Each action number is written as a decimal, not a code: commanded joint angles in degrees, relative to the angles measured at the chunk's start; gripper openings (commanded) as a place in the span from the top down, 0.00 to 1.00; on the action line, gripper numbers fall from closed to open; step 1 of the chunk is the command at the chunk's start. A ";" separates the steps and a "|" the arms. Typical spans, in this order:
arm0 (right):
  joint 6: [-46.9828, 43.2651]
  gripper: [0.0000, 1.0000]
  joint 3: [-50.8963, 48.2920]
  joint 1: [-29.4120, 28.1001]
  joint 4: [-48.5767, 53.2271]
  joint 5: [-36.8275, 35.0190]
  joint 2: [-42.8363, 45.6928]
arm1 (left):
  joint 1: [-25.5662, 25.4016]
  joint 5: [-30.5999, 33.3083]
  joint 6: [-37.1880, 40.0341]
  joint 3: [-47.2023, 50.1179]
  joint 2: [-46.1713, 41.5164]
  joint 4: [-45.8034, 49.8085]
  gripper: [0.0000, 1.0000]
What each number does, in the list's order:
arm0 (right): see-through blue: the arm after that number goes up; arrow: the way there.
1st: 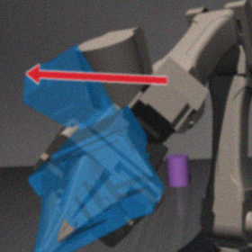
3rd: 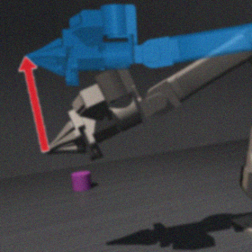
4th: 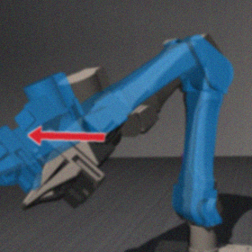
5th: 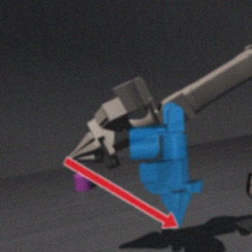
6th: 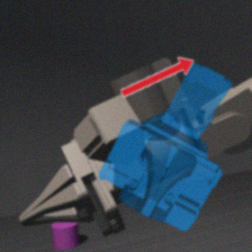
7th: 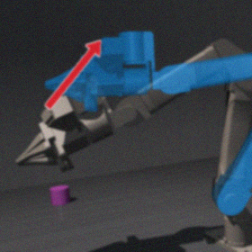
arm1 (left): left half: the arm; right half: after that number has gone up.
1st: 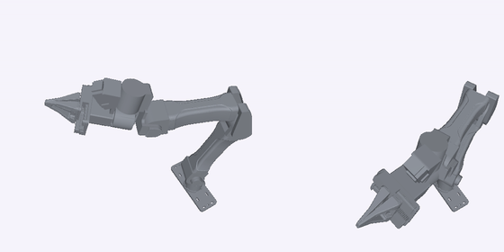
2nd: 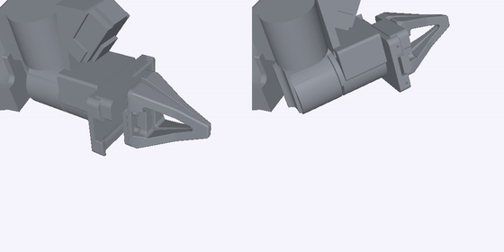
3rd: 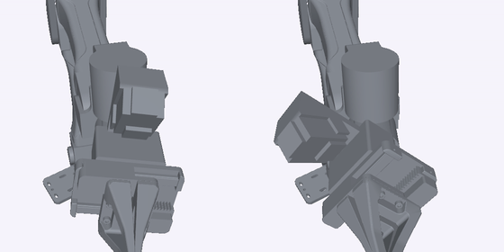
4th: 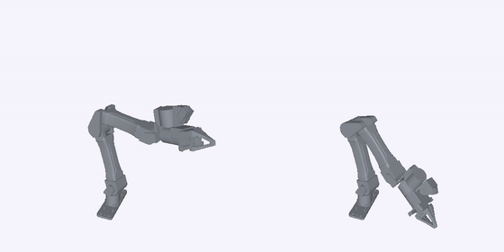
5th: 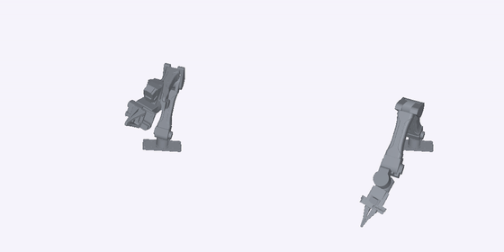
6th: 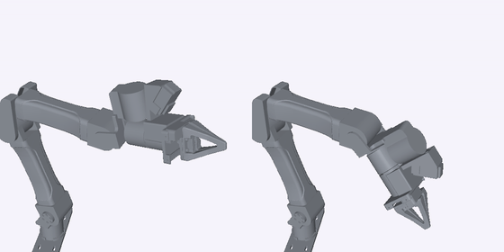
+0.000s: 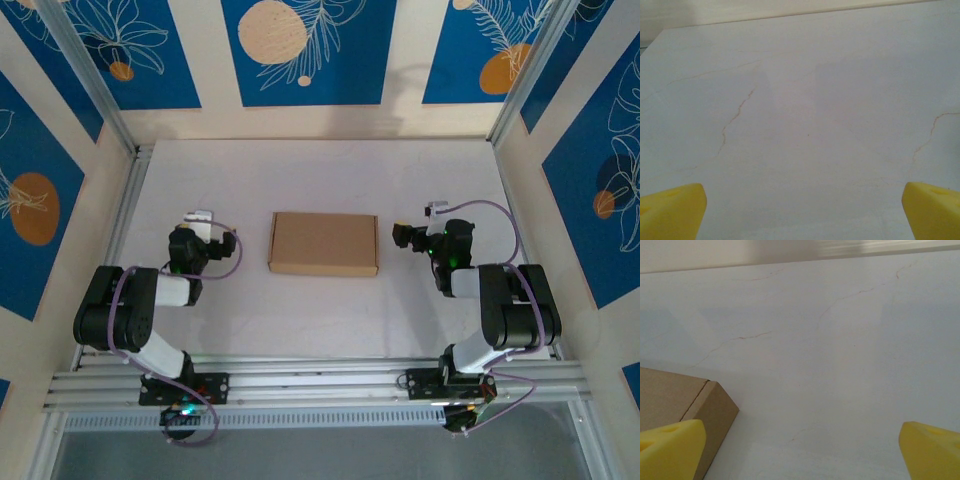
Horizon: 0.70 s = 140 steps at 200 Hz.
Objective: Fold the paper box
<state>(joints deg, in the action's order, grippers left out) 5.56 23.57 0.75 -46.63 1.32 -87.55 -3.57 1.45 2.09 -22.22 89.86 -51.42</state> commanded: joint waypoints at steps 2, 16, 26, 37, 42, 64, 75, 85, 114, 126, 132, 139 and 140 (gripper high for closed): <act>-0.64 0.01 0.11 0.21 0.06 -0.82 0.29 | 0.60 -1.63 0.69 0.33 -0.48 -1.16 0.00; -0.64 0.01 0.14 0.26 0.15 -0.84 0.32 | 0.57 -1.63 0.73 0.36 -0.44 -1.13 0.00; -0.64 0.01 0.20 0.21 0.12 -0.80 0.33 | 0.62 -1.63 0.73 0.38 -0.48 -1.12 0.00; -0.69 0.01 0.16 0.26 0.08 -0.80 0.36 | 0.59 -1.63 0.73 0.33 -0.47 -1.10 0.00; -0.64 0.01 0.14 0.19 0.05 -0.80 0.36 | 0.59 -1.63 0.75 0.34 -0.48 -1.14 0.00; -0.64 0.01 0.17 0.22 0.18 -0.79 0.36 | 0.58 -1.63 0.76 0.33 -0.48 -1.14 0.00; -0.64 0.01 0.21 0.24 0.14 -0.73 0.35 | 0.54 -1.63 0.73 0.33 -0.48 -1.12 0.00; -0.71 0.01 0.15 0.26 0.06 -0.79 0.36 | 0.59 -1.65 0.73 0.33 -0.48 -1.06 0.00; -0.64 0.01 0.18 0.21 0.10 -0.80 0.32 | 0.63 -1.63 0.73 0.25 -0.48 -1.02 0.00; -0.64 0.01 0.13 0.21 0.10 -0.80 0.35 | 0.53 -1.63 0.77 0.25 -0.43 -0.95 0.00; -0.64 0.01 0.13 0.26 0.10 -0.80 0.35 | 0.59 -1.70 0.79 0.08 -0.35 -0.80 0.00; -0.64 0.01 0.17 0.21 0.16 -0.80 0.36 | 0.55 -1.72 0.74 -0.17 -0.30 -0.22 0.00; -0.64 0.01 0.17 0.21 0.11 -0.80 0.36 | 0.57 -1.72 0.73 -0.22 -0.30 -0.20 0.00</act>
<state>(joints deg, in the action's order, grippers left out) 5.54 23.57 0.75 -46.63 1.32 -87.55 -3.57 1.43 2.09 -22.22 89.86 -51.42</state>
